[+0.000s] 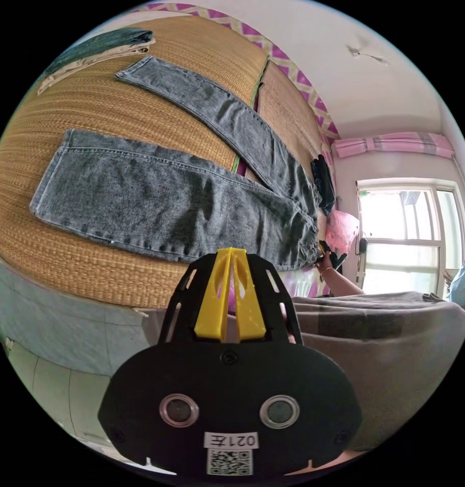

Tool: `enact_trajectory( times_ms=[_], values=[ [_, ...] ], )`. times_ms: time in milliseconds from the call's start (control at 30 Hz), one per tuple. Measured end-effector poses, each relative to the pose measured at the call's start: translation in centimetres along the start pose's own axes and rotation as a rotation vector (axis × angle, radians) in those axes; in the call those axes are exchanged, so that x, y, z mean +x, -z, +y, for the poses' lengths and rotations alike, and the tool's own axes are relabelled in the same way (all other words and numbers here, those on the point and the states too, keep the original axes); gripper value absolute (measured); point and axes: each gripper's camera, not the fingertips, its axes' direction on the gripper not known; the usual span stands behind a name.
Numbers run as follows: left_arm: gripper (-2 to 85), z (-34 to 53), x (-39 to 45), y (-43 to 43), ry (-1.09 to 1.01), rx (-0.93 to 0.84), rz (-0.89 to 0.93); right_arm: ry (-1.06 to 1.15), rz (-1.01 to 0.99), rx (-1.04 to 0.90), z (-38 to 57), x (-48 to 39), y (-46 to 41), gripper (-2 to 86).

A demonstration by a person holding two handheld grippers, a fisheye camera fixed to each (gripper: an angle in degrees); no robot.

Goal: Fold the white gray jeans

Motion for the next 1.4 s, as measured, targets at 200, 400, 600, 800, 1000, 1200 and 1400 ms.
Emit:
enact_trajectory(
  times_ms=[200, 400, 600, 800, 1000, 1200, 1400],
  values=[
    [-0.9, -1.3, 0.0, -0.3, -0.015, 0.022, 0.032, -0.080, 0.022, 0.031, 4.3, -0.3, 1.1, -0.7],
    [-1.0, -1.7, -1.0, -0.7, 0.016, 0.020, 0.053, 0.002, 0.324, 0.023, 6.2, -2.5, 1.7, -0.9],
    [-0.9, -2.5, -1.6, -0.9, 0.050, 0.012, 0.042, -0.397, 0.129, 0.083, 7.9, 0.8, 2.7, -1.0],
    [-0.9, -4.2, -1.4, -1.4, 0.033, 0.008, 0.044, -0.508, -0.009, 0.056, 8.4, 2.3, 2.7, -1.0],
    [-1.0, -5.1, -1.1, -2.0, 0.018, -0.011, 0.041, -0.384, 0.028, 0.068, 8.8, 0.2, 2.3, -1.0],
    [-1.0, -5.3, -1.4, -2.4, 0.026, -0.026, 0.032, -0.103, 0.259, 0.001, 7.4, -4.1, 1.3, -1.0],
    [-0.9, -5.3, -2.1, -2.9, 0.038, -0.037, 0.033, 0.077, 0.378, -0.067, 7.5, -6.9, 0.7, -0.9]
  ],
)
